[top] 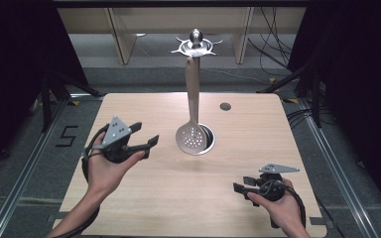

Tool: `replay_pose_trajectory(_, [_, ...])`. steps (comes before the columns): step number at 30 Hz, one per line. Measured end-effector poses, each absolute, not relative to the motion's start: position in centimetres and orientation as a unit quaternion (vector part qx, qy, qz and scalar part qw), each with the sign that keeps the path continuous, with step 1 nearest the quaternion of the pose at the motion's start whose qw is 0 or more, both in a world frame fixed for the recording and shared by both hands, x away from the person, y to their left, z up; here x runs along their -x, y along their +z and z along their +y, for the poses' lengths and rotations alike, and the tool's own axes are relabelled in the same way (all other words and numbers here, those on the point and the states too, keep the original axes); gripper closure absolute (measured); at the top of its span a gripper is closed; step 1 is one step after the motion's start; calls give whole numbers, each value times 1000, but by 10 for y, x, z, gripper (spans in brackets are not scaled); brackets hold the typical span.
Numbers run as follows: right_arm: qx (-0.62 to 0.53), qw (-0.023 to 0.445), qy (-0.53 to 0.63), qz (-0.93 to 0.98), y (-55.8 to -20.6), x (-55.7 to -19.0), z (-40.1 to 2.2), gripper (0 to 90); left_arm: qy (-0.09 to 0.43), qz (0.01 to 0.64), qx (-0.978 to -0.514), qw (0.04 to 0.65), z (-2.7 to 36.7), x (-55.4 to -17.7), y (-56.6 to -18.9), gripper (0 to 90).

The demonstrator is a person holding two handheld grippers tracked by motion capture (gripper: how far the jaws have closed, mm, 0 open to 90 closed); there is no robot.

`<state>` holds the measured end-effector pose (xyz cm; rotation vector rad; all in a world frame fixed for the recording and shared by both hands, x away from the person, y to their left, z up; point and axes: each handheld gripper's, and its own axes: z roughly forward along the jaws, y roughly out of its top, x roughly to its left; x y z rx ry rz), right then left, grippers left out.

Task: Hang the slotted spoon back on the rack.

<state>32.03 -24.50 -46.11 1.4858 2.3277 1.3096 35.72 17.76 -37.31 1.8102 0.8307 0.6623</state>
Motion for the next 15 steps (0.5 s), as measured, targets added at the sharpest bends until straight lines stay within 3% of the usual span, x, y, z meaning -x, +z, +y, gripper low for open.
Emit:
replay_pose_trajectory(4, [-485,44,425,763,-462,-321,-245,453,249,364,-757,483,207,-343,-440,330])
replay_pose_trajectory(6, [-488,42,425,762,-462,-321,-244,453,240,371,-763,471,212,-339,-454,352])
replay_pose_trajectory(7, [-488,42,425,762,-462,-321,-244,453,201,404,-765,460,214,-334,-463,352])
replay_pose_trajectory(9, [-472,62,414,776,-462,-322,-245,453,180,419,-752,476,218,-333,-466,350])
replay_pose_trajectory(15, [-480,50,418,770,-462,-321,-244,450,188,400,-759,477,214,-335,-461,345])
